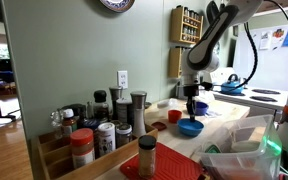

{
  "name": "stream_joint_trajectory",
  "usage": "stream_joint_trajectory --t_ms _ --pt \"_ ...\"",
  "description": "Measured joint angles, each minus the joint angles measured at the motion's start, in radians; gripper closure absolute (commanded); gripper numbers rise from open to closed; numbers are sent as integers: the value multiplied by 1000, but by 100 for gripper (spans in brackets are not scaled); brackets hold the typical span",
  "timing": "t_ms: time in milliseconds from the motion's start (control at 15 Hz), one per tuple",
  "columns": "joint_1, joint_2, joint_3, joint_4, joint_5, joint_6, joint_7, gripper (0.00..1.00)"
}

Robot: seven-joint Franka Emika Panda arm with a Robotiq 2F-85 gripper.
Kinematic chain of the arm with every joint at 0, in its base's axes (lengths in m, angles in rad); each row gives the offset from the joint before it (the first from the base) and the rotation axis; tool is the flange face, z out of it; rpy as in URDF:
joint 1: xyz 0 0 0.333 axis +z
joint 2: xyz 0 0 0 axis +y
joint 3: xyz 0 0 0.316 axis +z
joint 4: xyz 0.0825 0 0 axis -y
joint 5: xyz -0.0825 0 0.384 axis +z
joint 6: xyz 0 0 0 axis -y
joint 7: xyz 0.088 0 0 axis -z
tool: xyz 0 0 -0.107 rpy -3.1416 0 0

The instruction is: Take the orange cup out of the bowl then pour the liquid in the other bowl into the cup

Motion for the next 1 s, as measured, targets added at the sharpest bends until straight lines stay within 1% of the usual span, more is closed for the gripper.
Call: stream_joint_trajectory --t_ms 467,1000 --pt "-12 -4 -5 0 -8 -2 -5 99" --pt "-72 -26 -51 0 -21 -57 -72 99"
